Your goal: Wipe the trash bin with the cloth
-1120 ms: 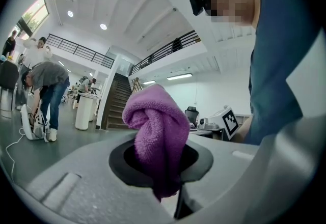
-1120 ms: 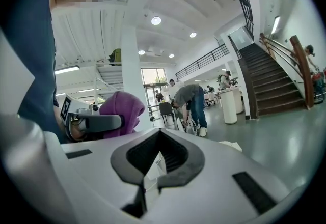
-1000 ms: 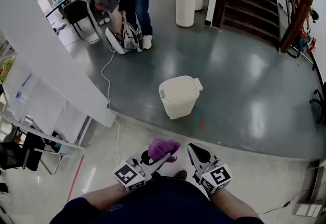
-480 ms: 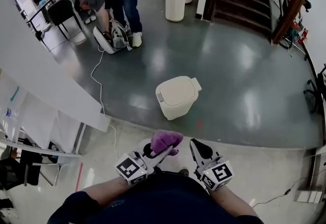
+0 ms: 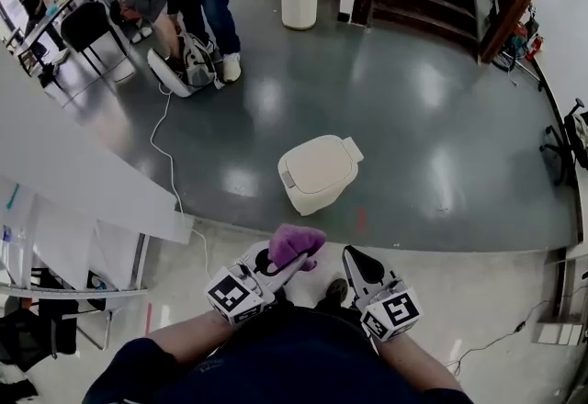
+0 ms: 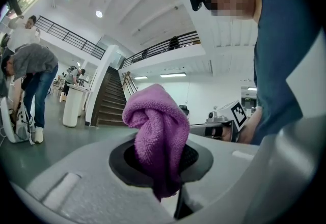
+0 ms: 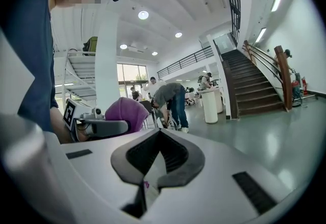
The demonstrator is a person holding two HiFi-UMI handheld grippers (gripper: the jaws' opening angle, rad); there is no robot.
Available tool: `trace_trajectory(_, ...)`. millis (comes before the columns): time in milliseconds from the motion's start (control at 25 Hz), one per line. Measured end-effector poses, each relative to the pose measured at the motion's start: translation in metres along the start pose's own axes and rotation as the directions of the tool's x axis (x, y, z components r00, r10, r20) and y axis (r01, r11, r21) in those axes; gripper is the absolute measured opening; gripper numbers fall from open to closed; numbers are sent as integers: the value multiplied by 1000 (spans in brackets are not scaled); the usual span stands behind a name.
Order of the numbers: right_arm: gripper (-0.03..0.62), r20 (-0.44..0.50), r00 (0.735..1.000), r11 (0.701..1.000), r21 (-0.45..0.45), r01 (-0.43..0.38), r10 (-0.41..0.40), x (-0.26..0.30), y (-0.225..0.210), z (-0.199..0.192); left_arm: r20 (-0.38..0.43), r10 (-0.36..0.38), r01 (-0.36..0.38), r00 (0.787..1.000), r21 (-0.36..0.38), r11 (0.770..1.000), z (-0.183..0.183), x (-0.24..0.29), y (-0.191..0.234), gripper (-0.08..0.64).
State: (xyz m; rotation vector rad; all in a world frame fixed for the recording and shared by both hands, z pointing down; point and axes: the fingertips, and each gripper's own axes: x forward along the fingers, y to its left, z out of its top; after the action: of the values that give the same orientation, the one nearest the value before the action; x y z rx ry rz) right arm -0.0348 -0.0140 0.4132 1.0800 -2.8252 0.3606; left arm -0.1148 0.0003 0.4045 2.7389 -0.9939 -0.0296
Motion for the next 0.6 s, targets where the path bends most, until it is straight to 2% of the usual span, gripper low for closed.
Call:
trace_trajectory(160, 11, -11, 1000, 1000, 2, -26, 26, 5, -14, -4, -19, 40, -40, 999, 27, 999, -9, 16, 20, 67)
trace_trajectory(360, 11, -5, 998, 998, 6, -58, 58, 11, -36, -1, -49, 96, -95, 994, 23, 995, -23, 38, 39, 67)
trace_trajectory(600, 11, -16, 997, 997, 21, -75, 75, 13, -64, -3, -84, 163, -159, 983, 50, 986, -42, 65, 77, 67)
